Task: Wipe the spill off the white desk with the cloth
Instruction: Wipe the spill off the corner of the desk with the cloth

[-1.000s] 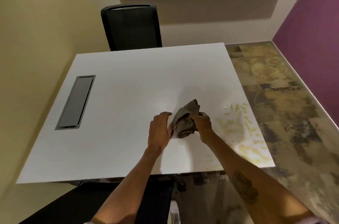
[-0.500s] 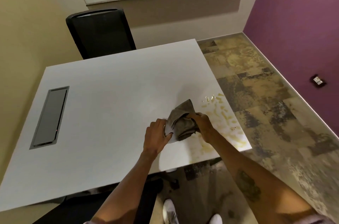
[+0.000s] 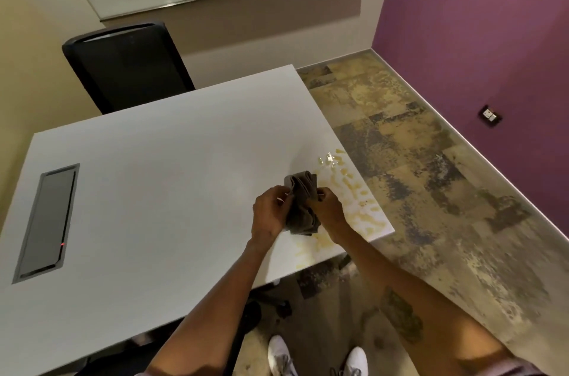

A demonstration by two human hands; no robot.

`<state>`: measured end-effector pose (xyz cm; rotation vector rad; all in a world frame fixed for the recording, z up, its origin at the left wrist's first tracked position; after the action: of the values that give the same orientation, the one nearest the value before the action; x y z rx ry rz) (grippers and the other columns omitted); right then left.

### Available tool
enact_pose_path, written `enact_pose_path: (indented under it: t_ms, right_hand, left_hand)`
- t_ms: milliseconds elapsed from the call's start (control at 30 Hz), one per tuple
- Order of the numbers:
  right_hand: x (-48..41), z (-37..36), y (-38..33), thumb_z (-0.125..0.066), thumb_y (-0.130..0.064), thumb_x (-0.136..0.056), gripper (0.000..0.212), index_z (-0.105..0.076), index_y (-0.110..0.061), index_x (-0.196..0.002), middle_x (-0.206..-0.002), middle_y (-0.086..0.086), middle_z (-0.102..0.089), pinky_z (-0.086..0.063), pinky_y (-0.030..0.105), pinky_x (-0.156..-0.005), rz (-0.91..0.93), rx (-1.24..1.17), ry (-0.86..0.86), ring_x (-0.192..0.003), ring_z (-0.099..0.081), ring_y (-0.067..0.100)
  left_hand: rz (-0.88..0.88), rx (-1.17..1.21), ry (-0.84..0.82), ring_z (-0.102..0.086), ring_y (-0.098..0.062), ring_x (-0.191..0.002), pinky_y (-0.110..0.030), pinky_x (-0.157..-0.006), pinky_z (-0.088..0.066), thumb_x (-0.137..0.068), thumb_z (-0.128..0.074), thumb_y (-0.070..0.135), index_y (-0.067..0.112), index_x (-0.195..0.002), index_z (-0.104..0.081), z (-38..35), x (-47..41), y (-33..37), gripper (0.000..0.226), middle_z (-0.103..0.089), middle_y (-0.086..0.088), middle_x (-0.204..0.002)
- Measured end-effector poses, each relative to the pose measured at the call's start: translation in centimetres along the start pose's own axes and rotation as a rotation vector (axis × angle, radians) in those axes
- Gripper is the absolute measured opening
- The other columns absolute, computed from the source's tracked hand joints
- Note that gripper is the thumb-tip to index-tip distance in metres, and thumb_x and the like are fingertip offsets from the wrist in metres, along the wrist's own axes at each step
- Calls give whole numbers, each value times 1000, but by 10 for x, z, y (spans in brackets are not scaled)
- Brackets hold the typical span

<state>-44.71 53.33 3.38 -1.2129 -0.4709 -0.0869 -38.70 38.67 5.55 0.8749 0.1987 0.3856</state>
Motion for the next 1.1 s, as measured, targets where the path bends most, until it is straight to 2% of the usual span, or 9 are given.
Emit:
enact_pose_path:
  t_ms: [200,400,533,633,700,767,833,933,1100]
  right_hand:
    - [10,19,19,-63,-31,-92,32,-59,-14,-119,-105,4,-68,-57,38,-85,22,-94,27,-96,-67,23]
    - [18,41,49,-79,-36,-79,62,-48,-17,-129,-106,-6,-61,-51,28,-81,51,57,36,-93,-62,14]
    - [22,59,65,-75,-44,-80,50,-53,-19,-118,-103,-1,-63,-49,34,-76,58,155,209,-90,-62,20]
    - [23,77,74,-70,-45,-85,40,-56,-18,-112,-103,3,-62,-52,38,-75,81,219,264,-90,-62,23]
    - [23,90,80,-68,-49,-86,38,-57,-19,-107,-97,0,-61,-49,30,-67,78,258,292,-84,-61,19]
    - [23,103,86,-69,-49,-86,35,-57,-20,-102,-90,-4,-58,-40,22,-57,73,304,357,-77,-59,17]
    - [21,114,91,-70,-39,-85,32,-55,-17,-103,-88,-4,-55,-37,25,-57,38,359,459,-74,-57,18]
    - [16,128,96,-71,-30,-83,35,-53,-12,-106,-94,4,-58,-41,32,-60,-35,395,582,-74,-57,23]
    - [0,140,106,-69,-22,-82,40,-49,-8,-113,-107,13,-58,-48,37,-61,-108,407,623,-85,-61,31]
  left_hand:
    - [92,182,-26,-75,-24,-96,-37,-93,-59,-98,-65,22,15,-119,-75,-40,11,24,24,-79,-7,-107]
    - [213,366,-224,-72,-40,-87,-59,-85,-57,-104,-49,45,6,-92,-76,-71,19,27,49,-77,-16,-91]
    - [237,395,-321,-70,-45,-92,-62,-85,-55,-98,-50,61,0,-93,-74,-93,24,40,65,-75,-21,-93]
    - [202,288,-374,-72,-31,-92,-53,-88,-57,-98,-47,62,15,-87,-77,-106,25,49,58,-77,-9,-92]
    - [127,152,-402,-71,-20,-91,-38,-82,-54,-101,-48,55,33,-75,-74,-112,24,53,43,-76,5,-88]
    - [46,4,-420,-70,-17,-94,-30,-81,-50,-103,-50,45,35,-83,-75,-117,23,52,34,-74,10,-92]
    - [15,-81,-407,-71,-20,-95,-32,-84,-54,-103,-50,41,25,-97,-78,-121,19,45,32,-76,5,-97]
    - [5,-180,-339,-72,-27,-91,-41,-84,-57,-105,-46,47,15,-97,-78,-116,14,30,46,-77,-5,-96]
    - [-103,-485,-282,-63,-37,-110,-46,-90,-50,-108,-42,32,16,-123,-72,-106,2,-14,38,-70,-14,-124]
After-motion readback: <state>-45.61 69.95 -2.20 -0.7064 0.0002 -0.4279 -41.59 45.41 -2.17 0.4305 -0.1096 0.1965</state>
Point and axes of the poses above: each hand's wrist, its own x-axis away from the middle knuckle, its own z-axis out of the back of the hand, y = z × x, the point moved 3 cm from there along -x, towards the middle knuckle
